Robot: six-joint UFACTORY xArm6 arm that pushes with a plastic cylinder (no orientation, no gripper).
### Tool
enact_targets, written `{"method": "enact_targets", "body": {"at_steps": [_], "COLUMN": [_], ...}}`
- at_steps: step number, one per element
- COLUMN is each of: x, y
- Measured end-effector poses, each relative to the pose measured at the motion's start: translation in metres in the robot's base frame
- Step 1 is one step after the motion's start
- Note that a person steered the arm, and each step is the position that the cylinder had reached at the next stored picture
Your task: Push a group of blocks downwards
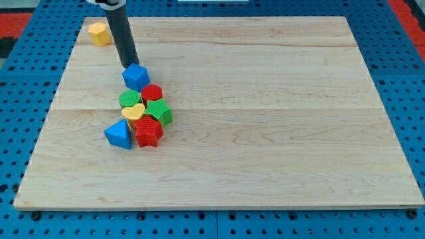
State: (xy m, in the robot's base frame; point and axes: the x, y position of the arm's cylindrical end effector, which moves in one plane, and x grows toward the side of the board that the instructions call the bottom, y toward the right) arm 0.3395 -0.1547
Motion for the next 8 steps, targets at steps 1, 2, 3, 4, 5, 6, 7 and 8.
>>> {"method": "enact_targets", "body": {"at_steps": [1, 2, 3, 4, 5, 6, 7, 8], "x": [-0.012, -0.006, 0.017, 0.04, 0.056, 0.076, 0.099, 0.118], "y": [0.019, 0.035, 0.012, -0.013, -0.026, -0.034, -0.034, -0.039]}}
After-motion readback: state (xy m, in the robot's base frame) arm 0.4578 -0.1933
